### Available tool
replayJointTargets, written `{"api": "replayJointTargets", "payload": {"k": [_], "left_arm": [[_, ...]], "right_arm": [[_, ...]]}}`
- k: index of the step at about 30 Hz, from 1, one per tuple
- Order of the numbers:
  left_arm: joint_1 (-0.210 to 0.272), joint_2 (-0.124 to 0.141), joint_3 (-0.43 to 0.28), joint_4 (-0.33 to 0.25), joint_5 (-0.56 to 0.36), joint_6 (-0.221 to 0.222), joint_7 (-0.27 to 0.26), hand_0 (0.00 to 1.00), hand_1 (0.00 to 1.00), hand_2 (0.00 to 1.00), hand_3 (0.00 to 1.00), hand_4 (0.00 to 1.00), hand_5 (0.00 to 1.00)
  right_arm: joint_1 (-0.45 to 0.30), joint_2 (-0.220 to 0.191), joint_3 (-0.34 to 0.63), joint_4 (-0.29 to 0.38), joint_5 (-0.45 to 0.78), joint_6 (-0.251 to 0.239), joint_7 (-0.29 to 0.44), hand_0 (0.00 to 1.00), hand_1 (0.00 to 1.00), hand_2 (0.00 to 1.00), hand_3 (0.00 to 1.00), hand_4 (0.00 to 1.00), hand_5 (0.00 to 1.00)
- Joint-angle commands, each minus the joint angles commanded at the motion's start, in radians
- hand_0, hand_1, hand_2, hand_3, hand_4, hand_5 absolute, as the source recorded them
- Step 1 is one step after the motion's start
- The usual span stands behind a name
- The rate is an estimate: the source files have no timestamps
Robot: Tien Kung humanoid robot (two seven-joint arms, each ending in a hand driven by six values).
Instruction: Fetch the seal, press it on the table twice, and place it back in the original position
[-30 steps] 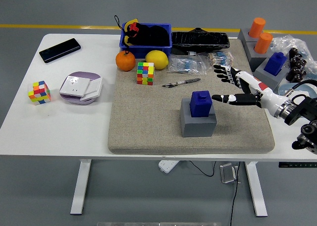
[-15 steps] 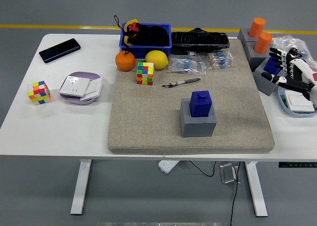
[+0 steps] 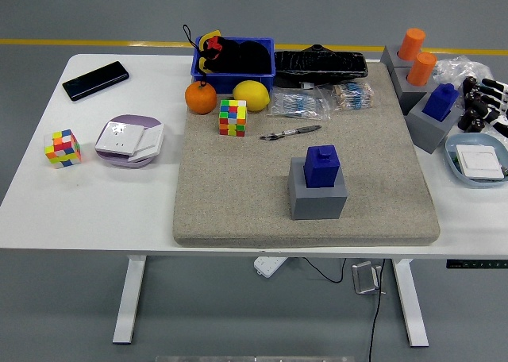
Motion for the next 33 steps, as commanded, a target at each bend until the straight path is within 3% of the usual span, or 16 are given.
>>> {"api": "replayJointTargets", "payload": {"k": [33], "left_arm": [[-0.002,0.004,-0.019,0.0,0.011,0.008,0.003,0.739,0.696,0.687,0.747,0.674,0.31]], "right_arm": [[-0.035,0.015,0.136,0.054,-0.022,-0.019,-0.035,0.875,0.823,0.81,0.798,0.998,0.485]]}}
